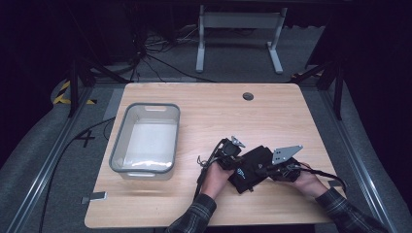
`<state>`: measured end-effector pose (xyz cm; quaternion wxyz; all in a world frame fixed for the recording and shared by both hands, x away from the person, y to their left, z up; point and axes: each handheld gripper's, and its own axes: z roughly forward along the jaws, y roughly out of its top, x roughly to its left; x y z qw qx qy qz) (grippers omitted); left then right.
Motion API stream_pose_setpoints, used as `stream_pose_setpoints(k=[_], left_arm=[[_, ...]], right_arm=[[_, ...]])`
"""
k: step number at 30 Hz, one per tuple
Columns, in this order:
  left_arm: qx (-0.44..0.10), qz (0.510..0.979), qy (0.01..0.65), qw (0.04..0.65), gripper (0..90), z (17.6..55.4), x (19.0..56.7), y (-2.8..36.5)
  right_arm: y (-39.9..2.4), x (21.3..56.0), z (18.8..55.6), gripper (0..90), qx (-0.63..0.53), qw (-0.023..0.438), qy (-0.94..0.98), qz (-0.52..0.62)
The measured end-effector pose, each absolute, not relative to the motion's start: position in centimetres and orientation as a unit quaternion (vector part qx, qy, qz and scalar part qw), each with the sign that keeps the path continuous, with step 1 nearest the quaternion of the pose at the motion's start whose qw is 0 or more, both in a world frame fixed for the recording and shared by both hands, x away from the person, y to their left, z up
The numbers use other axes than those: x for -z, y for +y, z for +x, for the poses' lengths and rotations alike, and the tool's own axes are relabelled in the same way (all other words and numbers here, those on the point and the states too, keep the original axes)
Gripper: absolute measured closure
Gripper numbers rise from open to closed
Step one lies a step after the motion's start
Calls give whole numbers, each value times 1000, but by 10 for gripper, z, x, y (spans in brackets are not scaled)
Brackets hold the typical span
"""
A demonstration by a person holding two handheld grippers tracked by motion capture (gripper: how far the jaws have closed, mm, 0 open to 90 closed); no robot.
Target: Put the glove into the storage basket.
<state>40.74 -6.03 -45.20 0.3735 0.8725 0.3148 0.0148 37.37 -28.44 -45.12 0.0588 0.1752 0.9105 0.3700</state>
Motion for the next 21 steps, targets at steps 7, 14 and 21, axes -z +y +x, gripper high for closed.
stream_pose_setpoints(k=[7, 14, 21], left_arm=[[-17, 872, 308, 381, 839, 406, 439, -52], [-9, 873, 292, 391, 559, 405, 432, -47], [-4, 886, 271, 375, 312, 406, 434, -56]], right_arm=[[-301, 438, 367, 895, -390, 74, 898, 188], [-342, 435, 357, 710, -398, 98, 881, 236], [-372, 440, 346, 506, -391, 111, 870, 278]])
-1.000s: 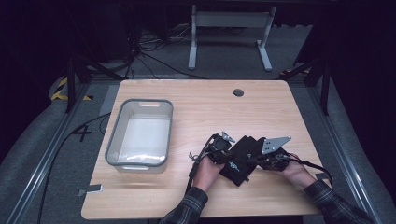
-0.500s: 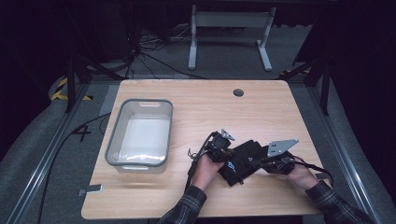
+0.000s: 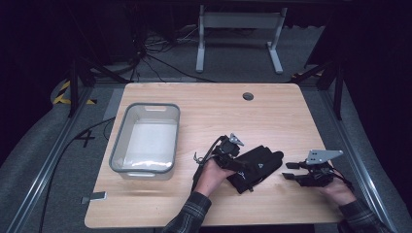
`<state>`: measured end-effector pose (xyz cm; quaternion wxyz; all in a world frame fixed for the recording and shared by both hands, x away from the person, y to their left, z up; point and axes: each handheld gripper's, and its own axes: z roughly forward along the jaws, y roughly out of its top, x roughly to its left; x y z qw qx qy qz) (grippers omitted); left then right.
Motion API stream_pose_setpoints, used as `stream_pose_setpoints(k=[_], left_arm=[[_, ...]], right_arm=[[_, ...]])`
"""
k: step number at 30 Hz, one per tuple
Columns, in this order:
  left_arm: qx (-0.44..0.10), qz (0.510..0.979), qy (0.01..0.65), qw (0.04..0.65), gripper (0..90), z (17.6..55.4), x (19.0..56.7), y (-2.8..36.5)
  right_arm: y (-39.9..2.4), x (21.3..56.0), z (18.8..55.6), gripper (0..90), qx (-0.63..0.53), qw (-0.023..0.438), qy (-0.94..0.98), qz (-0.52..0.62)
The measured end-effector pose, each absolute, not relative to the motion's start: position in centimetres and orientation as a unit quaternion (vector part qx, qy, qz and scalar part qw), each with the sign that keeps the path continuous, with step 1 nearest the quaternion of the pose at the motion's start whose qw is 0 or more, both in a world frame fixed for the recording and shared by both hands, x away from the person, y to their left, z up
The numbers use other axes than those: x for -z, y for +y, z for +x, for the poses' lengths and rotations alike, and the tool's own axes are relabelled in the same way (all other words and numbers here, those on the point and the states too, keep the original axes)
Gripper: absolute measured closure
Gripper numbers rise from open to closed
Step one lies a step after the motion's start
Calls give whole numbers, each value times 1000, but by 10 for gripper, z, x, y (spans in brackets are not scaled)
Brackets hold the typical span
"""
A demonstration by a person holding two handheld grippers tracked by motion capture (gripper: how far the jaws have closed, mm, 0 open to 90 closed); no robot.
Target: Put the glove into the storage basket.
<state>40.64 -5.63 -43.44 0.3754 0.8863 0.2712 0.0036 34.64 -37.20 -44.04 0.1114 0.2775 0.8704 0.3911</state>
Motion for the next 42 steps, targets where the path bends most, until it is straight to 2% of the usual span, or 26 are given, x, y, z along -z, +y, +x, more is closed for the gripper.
stream_pose_setpoints(k=[1, 2, 8, 11, 25, 30, 38, 42], left_arm=[[-7, 890, 265, 372, 312, 406, 434, -59], [-6, 892, 258, 372, 278, 407, 433, -63], [-6, 899, 242, 365, 154, 407, 434, -78], [-11, 902, 240, 359, 140, 408, 437, -84], [-43, 922, 221, 316, 124, 406, 451, -100], [-29, 919, 228, 319, 117, 406, 456, -101], [-34, 921, 218, 321, 238, 402, 454, -100], [-25, 923, 207, 323, 422, 399, 452, -99]], right_arm=[[-379, 444, 344, 429, -386, 113, 869, 289], [-382, 446, 343, 391, -381, 114, 869, 296], [-395, 457, 338, 229, -357, 137, 868, 317], [-398, 460, 339, 182, -352, 143, 868, 321], [-398, 465, 341, 137, -358, 146, 865, 319], [-398, 466, 341, 136, -359, 146, 865, 319], [-398, 466, 341, 130, -362, 147, 864, 318], [-398, 467, 340, 119, -364, 147, 863, 316]])
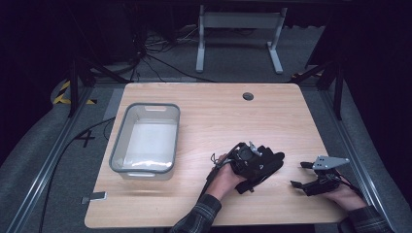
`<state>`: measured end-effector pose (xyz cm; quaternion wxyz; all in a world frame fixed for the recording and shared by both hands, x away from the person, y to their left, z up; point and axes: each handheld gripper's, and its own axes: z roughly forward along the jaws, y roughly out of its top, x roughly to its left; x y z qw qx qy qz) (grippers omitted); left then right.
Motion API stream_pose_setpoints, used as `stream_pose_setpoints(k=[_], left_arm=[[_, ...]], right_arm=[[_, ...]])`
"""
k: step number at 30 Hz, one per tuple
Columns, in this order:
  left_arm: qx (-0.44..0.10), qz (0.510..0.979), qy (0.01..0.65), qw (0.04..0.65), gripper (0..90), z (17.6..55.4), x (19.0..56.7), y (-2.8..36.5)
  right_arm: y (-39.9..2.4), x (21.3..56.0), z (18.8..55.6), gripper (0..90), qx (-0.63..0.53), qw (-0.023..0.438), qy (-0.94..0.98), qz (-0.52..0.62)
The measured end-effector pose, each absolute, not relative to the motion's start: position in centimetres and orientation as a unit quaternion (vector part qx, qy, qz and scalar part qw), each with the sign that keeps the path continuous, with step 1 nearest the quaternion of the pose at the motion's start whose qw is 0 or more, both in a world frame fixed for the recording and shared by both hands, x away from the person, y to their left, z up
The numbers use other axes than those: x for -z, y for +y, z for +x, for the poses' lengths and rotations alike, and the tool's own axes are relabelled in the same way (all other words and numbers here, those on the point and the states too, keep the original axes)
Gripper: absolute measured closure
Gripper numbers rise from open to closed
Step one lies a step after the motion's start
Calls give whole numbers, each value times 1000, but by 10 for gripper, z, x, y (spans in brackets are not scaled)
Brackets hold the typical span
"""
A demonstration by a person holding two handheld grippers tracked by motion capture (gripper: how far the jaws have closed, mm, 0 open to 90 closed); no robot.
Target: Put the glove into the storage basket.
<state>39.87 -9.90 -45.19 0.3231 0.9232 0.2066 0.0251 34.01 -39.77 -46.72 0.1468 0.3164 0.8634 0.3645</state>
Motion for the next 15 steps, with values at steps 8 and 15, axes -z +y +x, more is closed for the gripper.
stream_pose_setpoints(k=[8, 15], left_arm=[[-13, 925, 190, 330, 671, 396, 450, -100], [5, 921, 216, 323, 686, 398, 443, -97]], right_arm=[[-398, 468, 340, 111, -365, 148, 864, 314], [-397, 468, 340, 111, -365, 148, 864, 315]])
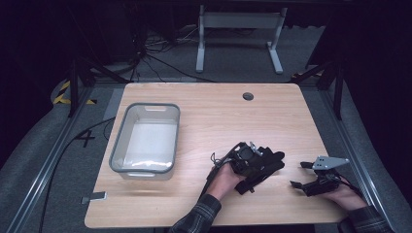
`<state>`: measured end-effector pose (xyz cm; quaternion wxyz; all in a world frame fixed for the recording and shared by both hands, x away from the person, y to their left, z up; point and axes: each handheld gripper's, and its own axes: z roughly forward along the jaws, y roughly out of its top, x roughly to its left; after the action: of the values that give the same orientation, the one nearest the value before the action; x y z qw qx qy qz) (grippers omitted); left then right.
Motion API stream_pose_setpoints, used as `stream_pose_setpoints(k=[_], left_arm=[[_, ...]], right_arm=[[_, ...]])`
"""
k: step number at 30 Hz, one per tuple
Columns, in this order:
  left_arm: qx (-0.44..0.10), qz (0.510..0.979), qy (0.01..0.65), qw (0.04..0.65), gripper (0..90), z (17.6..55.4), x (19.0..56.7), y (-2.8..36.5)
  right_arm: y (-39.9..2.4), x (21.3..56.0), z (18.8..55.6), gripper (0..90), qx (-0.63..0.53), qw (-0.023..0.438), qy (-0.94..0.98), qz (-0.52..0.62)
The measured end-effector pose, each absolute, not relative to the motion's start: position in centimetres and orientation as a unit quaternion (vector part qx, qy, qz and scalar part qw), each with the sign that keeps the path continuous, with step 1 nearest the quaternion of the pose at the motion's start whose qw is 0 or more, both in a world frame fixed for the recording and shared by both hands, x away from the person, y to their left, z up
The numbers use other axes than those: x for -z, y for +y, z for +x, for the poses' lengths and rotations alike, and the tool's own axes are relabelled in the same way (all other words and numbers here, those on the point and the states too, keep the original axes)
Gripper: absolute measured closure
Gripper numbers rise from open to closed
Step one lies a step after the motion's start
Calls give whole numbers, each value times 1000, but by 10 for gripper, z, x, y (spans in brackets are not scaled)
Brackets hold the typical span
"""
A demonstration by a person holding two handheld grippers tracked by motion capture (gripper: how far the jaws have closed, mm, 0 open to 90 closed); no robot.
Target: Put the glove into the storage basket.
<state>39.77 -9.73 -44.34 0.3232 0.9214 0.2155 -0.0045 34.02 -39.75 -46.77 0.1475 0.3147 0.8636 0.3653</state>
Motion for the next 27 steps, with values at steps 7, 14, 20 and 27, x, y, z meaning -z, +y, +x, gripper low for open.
stream_pose_setpoints(k=[7, 14, 20, 27], left_arm=[[7, 914, 222, 340, 686, 397, 429, -88], [7, 904, 237, 357, 684, 399, 413, -74], [-1, 898, 244, 367, 682, 400, 399, -61], [-10, 896, 250, 366, 681, 402, 386, -46]], right_arm=[[-397, 468, 340, 111, -365, 148, 864, 315], [-397, 468, 340, 111, -365, 147, 864, 315], [-397, 468, 340, 110, -365, 147, 864, 315], [-397, 468, 340, 111, -365, 147, 864, 315]])
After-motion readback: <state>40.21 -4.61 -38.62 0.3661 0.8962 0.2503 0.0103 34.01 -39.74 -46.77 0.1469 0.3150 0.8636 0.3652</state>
